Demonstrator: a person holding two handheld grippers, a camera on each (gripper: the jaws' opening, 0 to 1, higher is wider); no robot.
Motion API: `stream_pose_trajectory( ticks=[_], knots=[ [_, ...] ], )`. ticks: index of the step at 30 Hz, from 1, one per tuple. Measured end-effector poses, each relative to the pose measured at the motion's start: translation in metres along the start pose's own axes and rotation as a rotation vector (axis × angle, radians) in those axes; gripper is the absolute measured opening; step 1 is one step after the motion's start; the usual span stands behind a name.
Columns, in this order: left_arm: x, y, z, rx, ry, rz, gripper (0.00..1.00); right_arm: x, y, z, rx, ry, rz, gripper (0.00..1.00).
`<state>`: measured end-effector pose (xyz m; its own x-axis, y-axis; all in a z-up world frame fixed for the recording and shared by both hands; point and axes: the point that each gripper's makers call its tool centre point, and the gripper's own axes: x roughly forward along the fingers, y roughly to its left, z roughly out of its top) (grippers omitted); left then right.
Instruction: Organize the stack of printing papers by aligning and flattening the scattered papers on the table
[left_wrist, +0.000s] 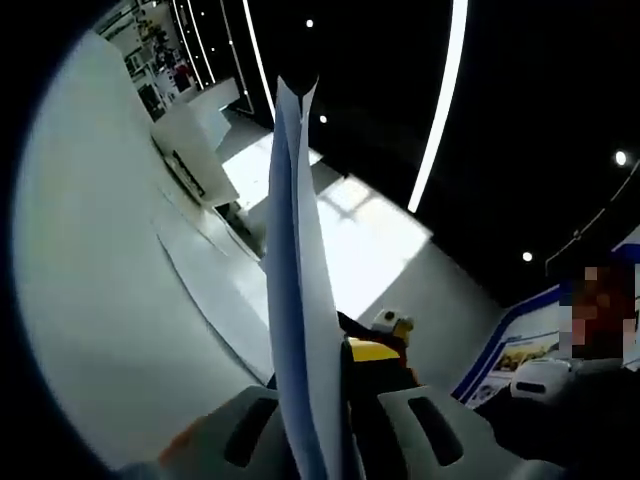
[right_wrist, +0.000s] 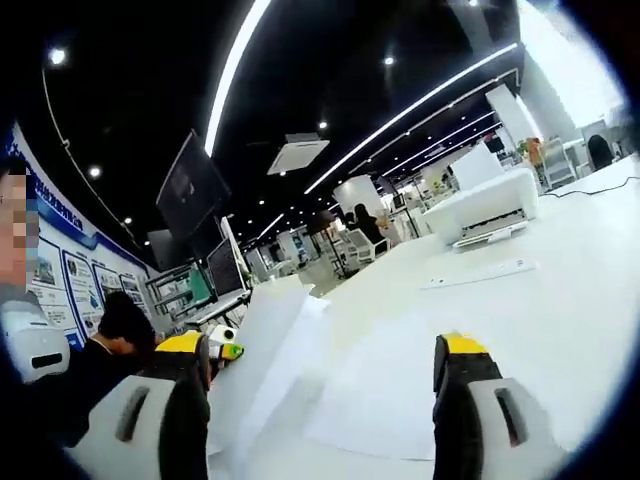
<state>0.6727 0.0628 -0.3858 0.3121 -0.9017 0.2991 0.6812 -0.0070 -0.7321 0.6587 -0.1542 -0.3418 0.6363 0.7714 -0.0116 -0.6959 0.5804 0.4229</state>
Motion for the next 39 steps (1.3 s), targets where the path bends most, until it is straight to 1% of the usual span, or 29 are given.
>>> stream_pose_trajectory(
  ticks=[6,8,11,14,19,22,24,29,33,35,36,38,39],
  knots=[
    [0.001,-0.002,-0.001,-0.001,0.0,-0.003,0.06,0.01,0.006,-0.019,-0.008,0.047,-0.01,0.88],
    [0.0,-0.002,-0.001,-0.001,0.0,-0.003,0.06,0.011,0.002,-0.021,-0.001,0.06,-0.008,0.88],
    [0.0,-0.001,0.0,-0.002,0.0,-0.005,0.06,0.013,0.004,-0.028,-0.004,0.076,-0.015,0.88],
    [0.0,-0.001,0.0,-0.001,0.0,-0.005,0.06,0.013,0.0,-0.028,-0.008,0.085,-0.018,0.88],
    [0.0,-0.001,0.0,-0.004,-0.002,-0.005,0.06,0.014,0.001,-0.031,0.003,0.075,-0.019,0.88],
    [-0.001,0.0,0.002,-0.009,-0.013,-0.004,0.06,0.017,-0.003,-0.04,-0.004,0.097,-0.041,0.88],
    [-0.001,0.0,0.002,-0.01,-0.013,-0.004,0.06,0.019,-0.012,-0.042,-0.012,0.111,-0.056,0.88],
    [0.0,-0.001,0.002,-0.008,-0.013,-0.005,0.06,0.029,-0.017,-0.059,-0.051,0.161,-0.077,0.88],
    [0.0,-0.003,0.001,-0.005,-0.011,-0.009,0.06,0.039,-0.028,-0.071,-0.085,0.2,-0.096,0.88],
    [0.0,-0.003,0.002,-0.002,-0.011,-0.009,0.06,0.046,-0.028,-0.074,-0.104,0.207,-0.092,0.88],
    [0.0,-0.003,0.002,-0.001,-0.011,-0.009,0.06,0.051,-0.026,-0.076,-0.113,0.207,-0.078,0.87],
    [0.0,-0.004,0.002,0.001,-0.011,-0.011,0.06,0.059,-0.02,-0.08,-0.105,0.216,-0.052,0.87],
    [0.0,-0.004,0.002,0.002,-0.01,-0.012,0.06,0.061,-0.022,-0.081,-0.104,0.218,-0.05,0.87]
  ],
)
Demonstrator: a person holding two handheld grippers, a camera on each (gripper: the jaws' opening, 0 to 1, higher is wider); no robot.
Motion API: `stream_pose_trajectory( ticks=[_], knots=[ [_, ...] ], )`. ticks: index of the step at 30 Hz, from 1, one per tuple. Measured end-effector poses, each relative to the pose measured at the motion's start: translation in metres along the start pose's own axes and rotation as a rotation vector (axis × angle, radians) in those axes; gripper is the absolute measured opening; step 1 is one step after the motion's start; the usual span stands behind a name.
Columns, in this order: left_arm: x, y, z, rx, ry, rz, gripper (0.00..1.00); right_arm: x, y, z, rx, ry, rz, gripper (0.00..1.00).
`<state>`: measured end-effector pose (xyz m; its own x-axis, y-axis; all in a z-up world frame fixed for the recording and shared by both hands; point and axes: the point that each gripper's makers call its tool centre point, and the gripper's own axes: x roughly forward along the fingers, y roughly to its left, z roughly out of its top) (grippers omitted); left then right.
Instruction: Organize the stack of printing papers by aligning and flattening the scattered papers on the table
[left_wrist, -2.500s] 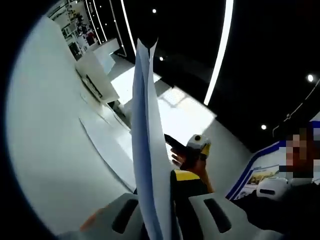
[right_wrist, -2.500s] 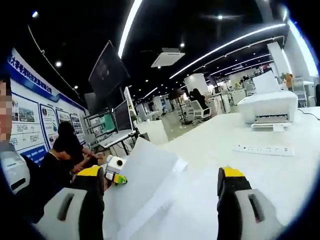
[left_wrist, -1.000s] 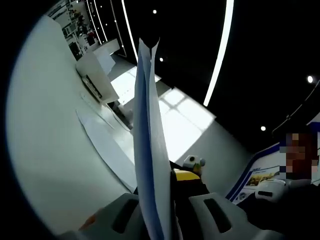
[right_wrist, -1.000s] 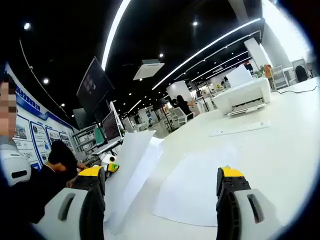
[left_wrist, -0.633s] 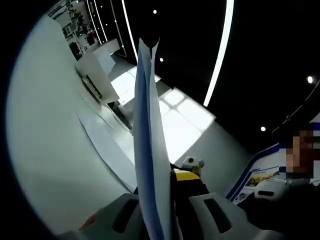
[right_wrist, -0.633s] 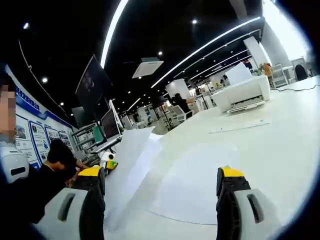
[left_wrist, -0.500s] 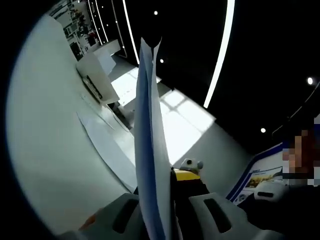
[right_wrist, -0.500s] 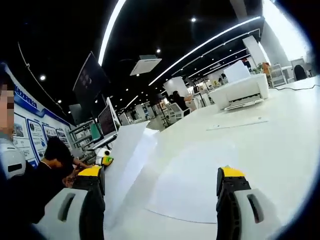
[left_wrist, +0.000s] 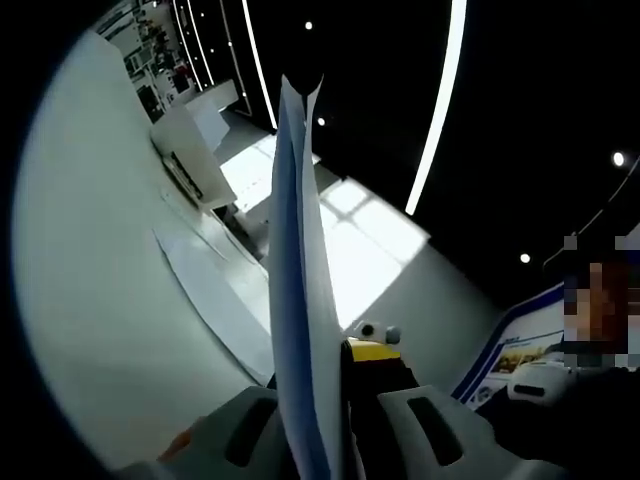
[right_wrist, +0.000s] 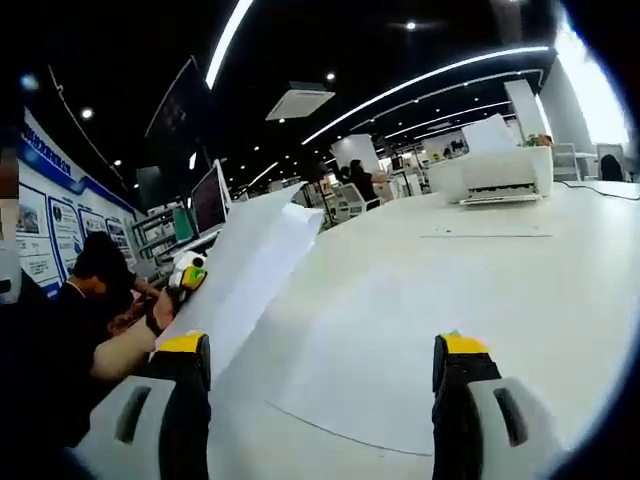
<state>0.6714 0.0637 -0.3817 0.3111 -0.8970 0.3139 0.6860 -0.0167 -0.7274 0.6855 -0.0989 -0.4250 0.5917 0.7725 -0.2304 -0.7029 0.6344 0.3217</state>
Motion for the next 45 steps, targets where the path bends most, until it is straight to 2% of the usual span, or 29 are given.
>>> stream_pose_trajectory(
  ticks=[8,11,18,22,26,32,34,45],
  knots=[
    [0.001,-0.002,0.0,0.001,0.0,-0.004,0.06,0.015,-0.003,-0.008,0.001,0.023,0.021,0.87],
    [0.001,-0.002,0.0,0.0,0.0,-0.006,0.06,0.016,-0.009,-0.011,-0.001,0.031,0.012,0.87],
    [0.001,-0.003,0.0,-0.003,-0.002,-0.01,0.06,0.019,-0.007,-0.01,-0.031,0.022,0.015,0.87],
    [0.0,-0.003,0.001,-0.009,-0.003,-0.013,0.06,0.024,-0.009,-0.02,-0.12,0.072,-0.012,0.87],
    [0.0,-0.002,0.001,-0.016,-0.004,-0.015,0.06,0.029,0.002,-0.026,-0.141,0.082,0.014,0.87],
    [-0.001,-0.004,0.0,-0.016,-0.004,-0.018,0.06,0.034,-0.005,-0.036,-0.151,0.117,-0.002,0.87],
    [-0.001,-0.004,0.0,-0.017,-0.004,-0.019,0.06,0.035,-0.003,-0.041,-0.127,0.134,0.01,0.86],
    [0.0,-0.005,-0.002,-0.016,-0.004,-0.018,0.06,0.033,-0.013,-0.043,-0.176,0.138,-0.048,0.86]
  ],
)
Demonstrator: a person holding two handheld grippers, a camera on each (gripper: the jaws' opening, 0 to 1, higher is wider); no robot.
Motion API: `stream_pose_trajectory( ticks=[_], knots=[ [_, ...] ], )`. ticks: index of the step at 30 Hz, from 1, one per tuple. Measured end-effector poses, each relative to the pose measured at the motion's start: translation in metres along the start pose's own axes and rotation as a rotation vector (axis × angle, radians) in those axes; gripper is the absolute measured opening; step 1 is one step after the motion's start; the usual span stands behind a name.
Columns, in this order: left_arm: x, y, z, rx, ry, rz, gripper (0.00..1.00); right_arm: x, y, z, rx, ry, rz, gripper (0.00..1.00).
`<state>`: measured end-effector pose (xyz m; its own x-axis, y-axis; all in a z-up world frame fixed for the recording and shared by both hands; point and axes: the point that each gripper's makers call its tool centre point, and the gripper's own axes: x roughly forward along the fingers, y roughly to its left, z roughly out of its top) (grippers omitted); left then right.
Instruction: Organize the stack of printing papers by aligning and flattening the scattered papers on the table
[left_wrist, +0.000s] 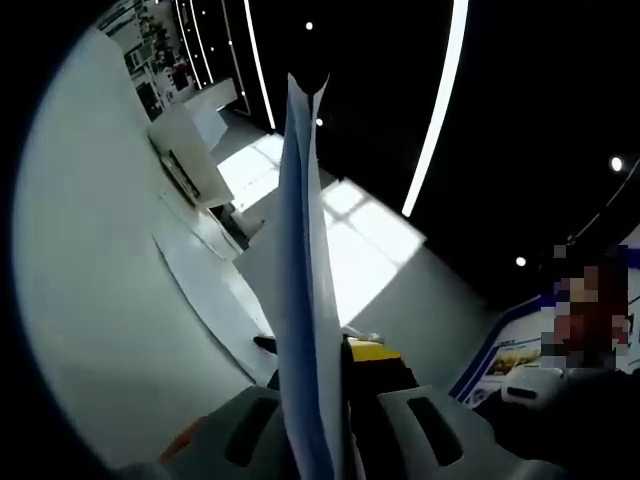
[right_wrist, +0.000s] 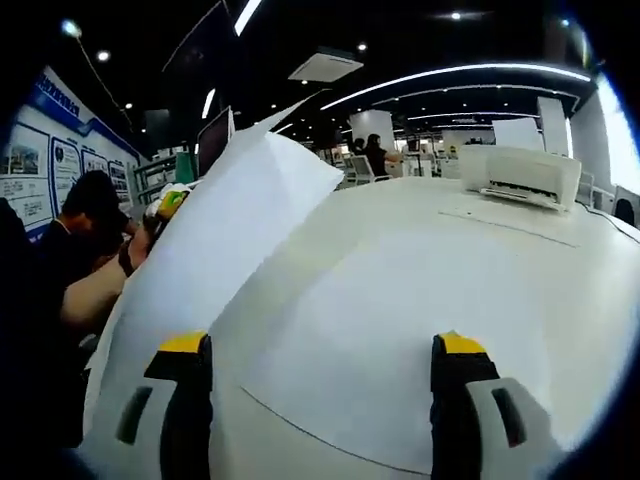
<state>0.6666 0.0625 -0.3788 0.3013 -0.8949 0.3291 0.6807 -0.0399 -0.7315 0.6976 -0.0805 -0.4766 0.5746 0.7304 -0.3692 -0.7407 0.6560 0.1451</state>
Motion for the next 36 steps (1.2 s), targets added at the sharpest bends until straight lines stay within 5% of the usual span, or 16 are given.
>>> stream_pose_trajectory(
  ticks=[5,12,14,20,29,36],
  knots=[
    [-0.001,0.001,0.001,0.001,0.0,0.001,0.06,-0.005,-0.003,-0.001,-0.002,-0.005,0.002,0.9],
    [-0.002,0.004,0.003,0.001,0.0,0.002,0.06,-0.005,-0.005,-0.014,-0.161,0.052,-0.017,0.9],
    [-0.002,0.004,0.003,0.001,0.001,0.002,0.06,-0.004,-0.008,-0.015,-0.144,0.041,-0.025,0.89],
    [-0.002,0.003,0.002,0.002,0.001,0.002,0.06,-0.006,-0.03,-0.013,-0.101,0.018,-0.086,0.65],
    [-0.001,0.001,0.001,0.003,0.001,0.002,0.06,-0.006,-0.038,-0.011,-0.093,0.01,-0.122,0.56],
    [-0.001,0.002,0.001,0.001,0.001,0.002,0.06,-0.012,-0.045,-0.01,-0.074,0.013,-0.15,0.37]
  ],
)
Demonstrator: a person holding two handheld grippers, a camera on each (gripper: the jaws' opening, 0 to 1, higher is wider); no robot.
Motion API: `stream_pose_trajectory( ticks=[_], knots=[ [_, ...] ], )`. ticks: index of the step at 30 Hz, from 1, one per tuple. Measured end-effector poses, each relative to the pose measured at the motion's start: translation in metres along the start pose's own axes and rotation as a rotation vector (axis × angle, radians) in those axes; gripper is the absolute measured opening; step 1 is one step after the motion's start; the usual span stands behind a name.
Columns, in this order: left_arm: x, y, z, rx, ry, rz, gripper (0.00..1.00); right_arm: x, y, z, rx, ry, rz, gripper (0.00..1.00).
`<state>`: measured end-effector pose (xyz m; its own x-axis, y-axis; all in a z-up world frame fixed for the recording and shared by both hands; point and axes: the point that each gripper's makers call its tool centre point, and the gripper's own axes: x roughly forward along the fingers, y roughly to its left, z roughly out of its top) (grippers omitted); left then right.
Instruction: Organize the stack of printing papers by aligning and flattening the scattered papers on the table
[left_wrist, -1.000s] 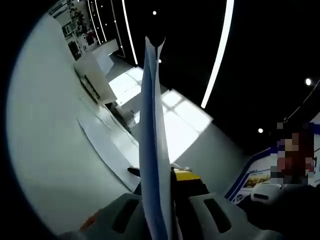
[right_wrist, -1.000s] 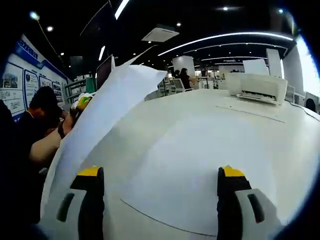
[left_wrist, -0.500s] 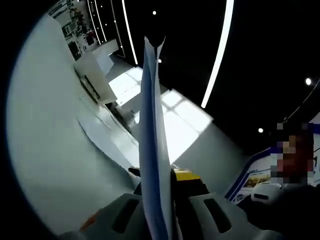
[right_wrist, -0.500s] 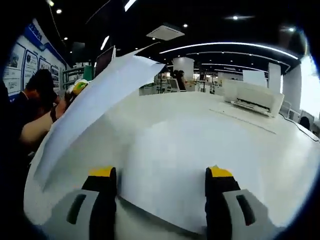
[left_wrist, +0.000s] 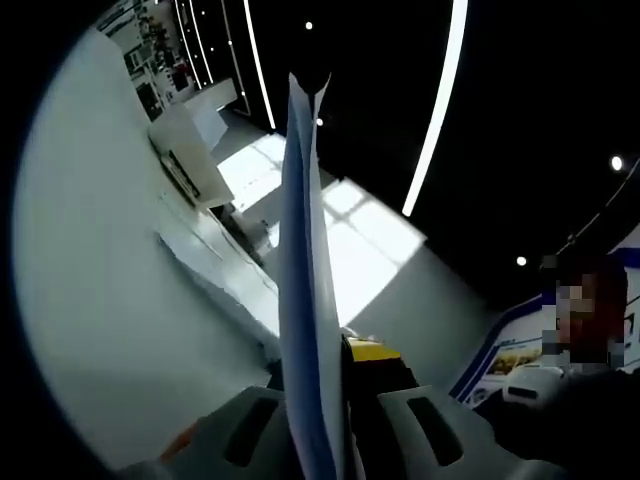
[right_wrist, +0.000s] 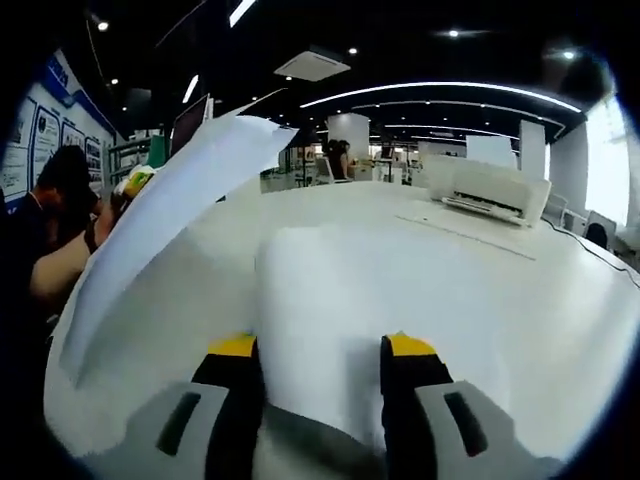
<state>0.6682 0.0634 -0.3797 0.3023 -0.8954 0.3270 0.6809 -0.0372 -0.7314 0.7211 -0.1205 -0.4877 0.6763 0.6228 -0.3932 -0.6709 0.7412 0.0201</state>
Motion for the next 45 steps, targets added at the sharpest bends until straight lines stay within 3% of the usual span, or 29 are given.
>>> stream_pose_trajectory(
  ticks=[10,14,21,36,45],
  knots=[
    [0.0,0.0,0.0,-0.001,-0.001,0.0,0.06,-0.002,-0.014,0.001,0.032,0.013,0.022,0.28],
    [0.001,-0.001,0.0,0.0,0.0,0.0,0.06,-0.005,-0.015,0.003,0.105,0.018,0.054,0.24],
    [0.001,0.0,0.0,0.0,-0.001,0.0,0.06,-0.005,-0.023,0.003,0.147,0.02,0.071,0.18],
    [0.002,-0.002,-0.002,0.0,-0.001,-0.002,0.06,-0.009,-0.019,0.003,0.146,0.013,0.138,0.17],
    [0.001,-0.001,0.0,0.0,-0.001,-0.002,0.06,-0.01,-0.017,0.002,0.085,0.011,0.15,0.16]
  ],
)
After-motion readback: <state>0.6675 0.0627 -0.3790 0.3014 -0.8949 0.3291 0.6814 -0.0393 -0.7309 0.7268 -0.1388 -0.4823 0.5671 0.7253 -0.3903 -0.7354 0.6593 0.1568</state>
